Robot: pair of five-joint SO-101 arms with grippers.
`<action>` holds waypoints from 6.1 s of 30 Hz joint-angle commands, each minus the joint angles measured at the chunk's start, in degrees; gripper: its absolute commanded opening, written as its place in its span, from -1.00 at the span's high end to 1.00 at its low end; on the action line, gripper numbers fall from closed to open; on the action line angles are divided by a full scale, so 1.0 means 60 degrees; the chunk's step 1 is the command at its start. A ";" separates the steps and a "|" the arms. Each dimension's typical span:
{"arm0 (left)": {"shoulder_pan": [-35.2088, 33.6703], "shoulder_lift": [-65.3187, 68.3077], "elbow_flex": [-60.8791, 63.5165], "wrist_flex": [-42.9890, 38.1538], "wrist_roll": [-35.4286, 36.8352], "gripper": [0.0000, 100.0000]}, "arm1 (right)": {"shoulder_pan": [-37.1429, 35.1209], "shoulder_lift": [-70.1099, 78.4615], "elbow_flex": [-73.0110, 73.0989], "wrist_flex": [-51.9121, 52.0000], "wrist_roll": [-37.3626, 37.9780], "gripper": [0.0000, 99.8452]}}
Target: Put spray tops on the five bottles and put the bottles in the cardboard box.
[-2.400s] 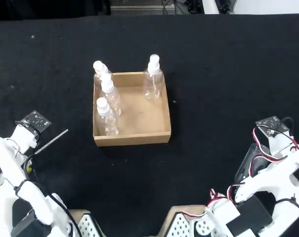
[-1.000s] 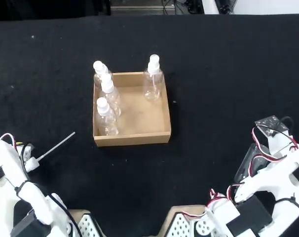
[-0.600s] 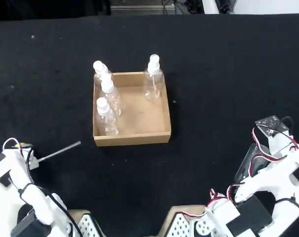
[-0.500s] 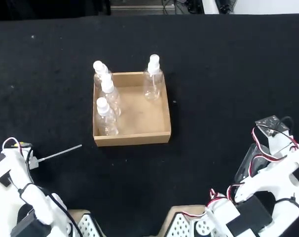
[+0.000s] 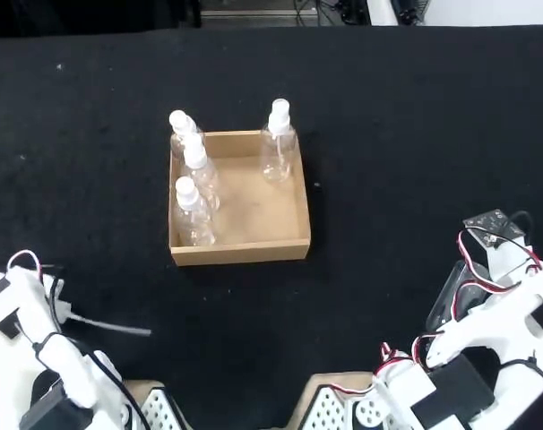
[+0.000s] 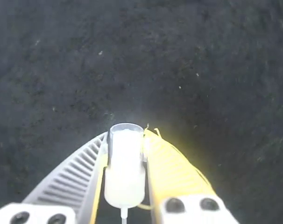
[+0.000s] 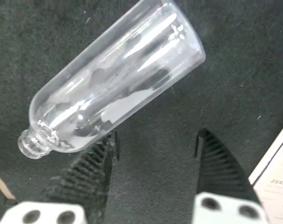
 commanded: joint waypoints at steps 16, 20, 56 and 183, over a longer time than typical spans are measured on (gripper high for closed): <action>-0.0593 0.0747 -0.5004 0.3121 -0.6447 0.70 | -0.0132 0.0007 -0.0462 -0.0161 0.0015 0.50; -0.0652 0.1553 -0.5590 0.5319 -0.4278 0.56 | -0.0059 0.0007 -0.0462 -0.0161 0.0015 0.50; -0.0945 0.5832 -0.6322 0.5128 -0.5363 0.62 | -0.0059 0.0007 -0.0491 -0.0161 0.0029 0.50; 0.2469 0.3282 -0.4667 0.4088 -0.5817 0.93 | -0.1289 -0.0300 -0.1575 0.1275 1.1414 0.17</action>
